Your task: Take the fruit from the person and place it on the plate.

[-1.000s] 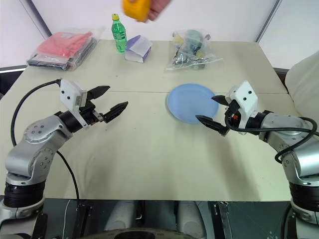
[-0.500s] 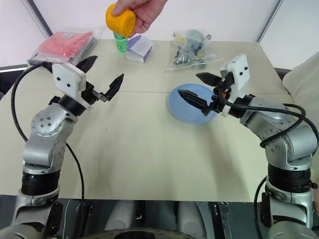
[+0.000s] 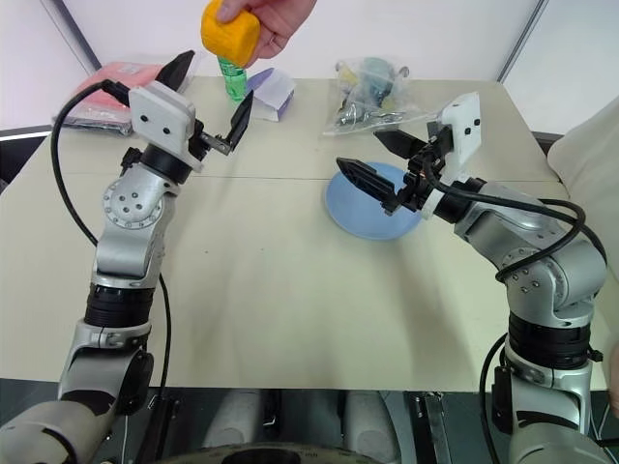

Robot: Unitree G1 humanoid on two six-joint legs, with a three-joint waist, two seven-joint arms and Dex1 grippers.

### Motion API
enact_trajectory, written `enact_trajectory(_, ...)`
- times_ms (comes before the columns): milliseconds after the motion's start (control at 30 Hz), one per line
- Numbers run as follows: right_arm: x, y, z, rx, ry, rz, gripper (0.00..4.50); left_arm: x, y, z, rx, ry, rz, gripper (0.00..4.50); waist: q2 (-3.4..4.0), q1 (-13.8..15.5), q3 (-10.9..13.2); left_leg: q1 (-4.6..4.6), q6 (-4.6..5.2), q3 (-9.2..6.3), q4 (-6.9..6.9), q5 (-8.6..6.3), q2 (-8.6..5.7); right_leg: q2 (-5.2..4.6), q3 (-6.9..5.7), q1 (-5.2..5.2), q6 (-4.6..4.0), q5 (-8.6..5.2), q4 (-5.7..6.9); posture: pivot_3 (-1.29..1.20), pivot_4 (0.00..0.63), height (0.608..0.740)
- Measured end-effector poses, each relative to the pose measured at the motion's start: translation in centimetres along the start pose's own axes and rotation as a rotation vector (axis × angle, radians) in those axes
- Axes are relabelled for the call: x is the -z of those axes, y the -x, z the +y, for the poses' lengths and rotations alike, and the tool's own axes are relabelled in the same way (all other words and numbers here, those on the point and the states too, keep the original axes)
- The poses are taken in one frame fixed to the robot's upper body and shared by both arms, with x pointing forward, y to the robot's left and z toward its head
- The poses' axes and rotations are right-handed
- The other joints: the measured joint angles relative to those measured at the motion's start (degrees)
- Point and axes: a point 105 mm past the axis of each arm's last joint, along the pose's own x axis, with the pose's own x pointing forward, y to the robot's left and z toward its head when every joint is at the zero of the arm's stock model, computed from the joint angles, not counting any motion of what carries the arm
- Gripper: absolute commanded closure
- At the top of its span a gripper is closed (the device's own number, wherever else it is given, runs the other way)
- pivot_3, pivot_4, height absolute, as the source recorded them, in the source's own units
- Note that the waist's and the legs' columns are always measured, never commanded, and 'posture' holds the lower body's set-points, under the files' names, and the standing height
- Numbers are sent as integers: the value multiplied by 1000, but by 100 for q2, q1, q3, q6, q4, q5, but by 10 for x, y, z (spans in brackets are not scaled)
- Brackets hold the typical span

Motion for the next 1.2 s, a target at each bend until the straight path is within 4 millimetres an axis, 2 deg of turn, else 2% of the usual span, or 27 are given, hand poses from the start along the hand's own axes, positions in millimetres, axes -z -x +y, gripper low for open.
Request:
enact_trajectory(733,3,3,1,15,11,10,0,8,-35,14,-54,-20,-49,15,0,-1,0,-1,0,2,0,0,0,0,-1,0,1,0,-1,0,150,731)
enact_trajectory(833,4,4,1,19,9,14,0,10,-37,13,-54,-13,-52,827,0,0,0,-1,0,3,0,0,0,0,-1,-1,1,0,-1,0,150,731)
enact_trajectory(933,3,4,2,17,17,11,0,12,-38,13,-53,-10,-53,2350,0,-1,0,-1,0,2,0,0,0,1,-1,-1,1,0,-1,0,150,731)
enact_trajectory(967,4,4,3,17,18,12,0,12,-39,12,-53,-8,-52,2551,0,-1,0,-1,0,2,0,0,0,1,-1,-1,1,0,-1,0,150,731)
enact_trajectory(1200,6,5,2,25,18,20,0,14,-40,12,-55,9,-46,2555,0,-2,0,-1,0,2,0,0,0,1,-1,-1,1,0,-1,0,150,731)
